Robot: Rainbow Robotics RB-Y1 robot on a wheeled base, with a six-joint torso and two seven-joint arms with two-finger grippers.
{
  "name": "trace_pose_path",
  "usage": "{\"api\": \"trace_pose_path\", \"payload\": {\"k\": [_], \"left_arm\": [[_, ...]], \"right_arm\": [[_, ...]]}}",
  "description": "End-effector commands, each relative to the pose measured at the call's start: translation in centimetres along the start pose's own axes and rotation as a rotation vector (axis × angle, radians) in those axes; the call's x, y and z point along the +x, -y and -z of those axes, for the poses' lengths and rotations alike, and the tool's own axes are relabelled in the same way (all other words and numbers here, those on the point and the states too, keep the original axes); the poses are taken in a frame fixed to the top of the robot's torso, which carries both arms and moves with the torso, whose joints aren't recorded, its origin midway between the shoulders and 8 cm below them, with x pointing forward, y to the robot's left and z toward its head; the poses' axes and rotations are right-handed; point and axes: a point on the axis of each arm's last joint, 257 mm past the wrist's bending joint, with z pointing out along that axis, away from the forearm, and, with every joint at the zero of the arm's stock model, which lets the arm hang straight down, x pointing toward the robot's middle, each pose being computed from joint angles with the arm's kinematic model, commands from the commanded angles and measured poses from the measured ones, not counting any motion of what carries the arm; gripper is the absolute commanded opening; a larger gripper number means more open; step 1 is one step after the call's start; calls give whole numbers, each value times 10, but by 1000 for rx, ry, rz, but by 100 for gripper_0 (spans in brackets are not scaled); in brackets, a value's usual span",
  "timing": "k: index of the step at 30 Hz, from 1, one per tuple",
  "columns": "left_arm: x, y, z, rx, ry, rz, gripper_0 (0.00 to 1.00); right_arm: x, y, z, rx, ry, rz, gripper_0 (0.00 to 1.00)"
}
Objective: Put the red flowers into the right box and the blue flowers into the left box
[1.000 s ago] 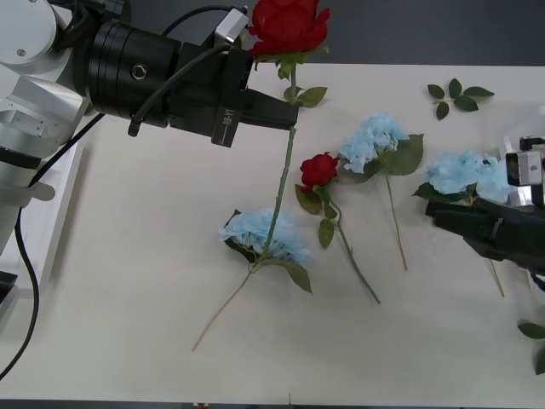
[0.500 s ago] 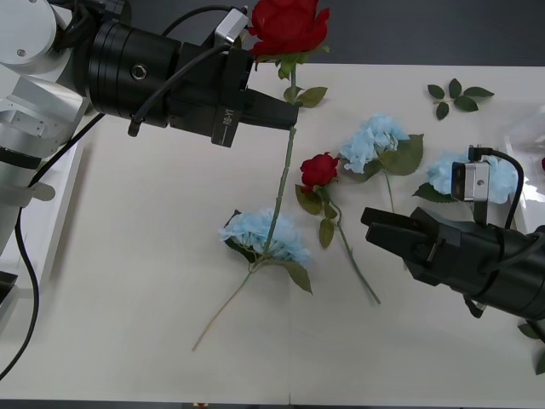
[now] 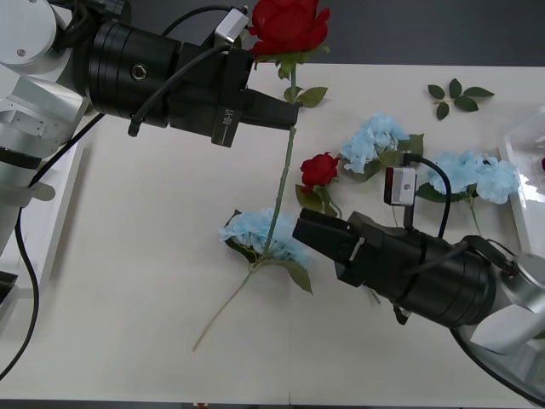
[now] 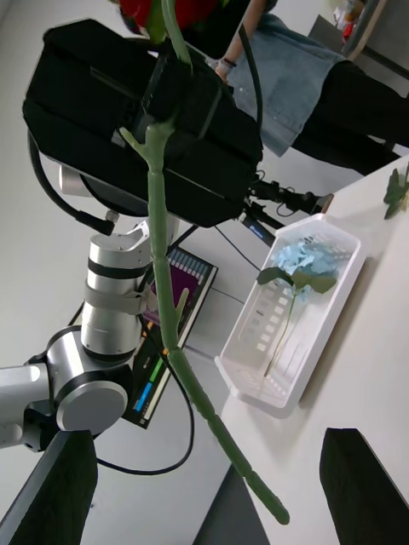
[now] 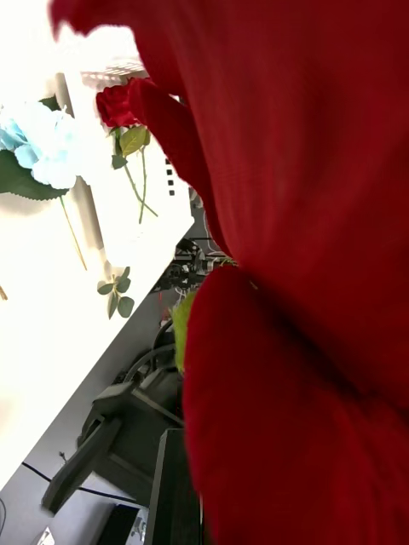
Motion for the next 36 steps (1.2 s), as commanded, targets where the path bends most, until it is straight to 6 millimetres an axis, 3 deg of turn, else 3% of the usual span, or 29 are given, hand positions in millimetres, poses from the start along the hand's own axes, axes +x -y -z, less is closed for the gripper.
{"api": "trace_pose_path", "payload": {"k": [1, 19, 24, 29, 31, 36], "left_arm": [[-5, 21, 0, 23, 1, -16, 0], [-5, 21, 0, 23, 1, -16, 0], [-5, 21, 0, 23, 1, -16, 0], [-5, 21, 0, 23, 1, -16, 0], [-5, 21, 0, 23, 1, -16, 0], [-5, 21, 0, 23, 1, -16, 0]], "right_arm": [[-15, -25, -21, -54, 40, 32, 76], [-19, -26, -60, -45, 67, 53, 75], [-21, -23, -65, -48, 74, 51, 52], [-23, -18, -68, -43, 77, 47, 11], [-23, -18, -69, -44, 76, 48, 2], [-23, -17, -70, -44, 77, 49, 0]]}}
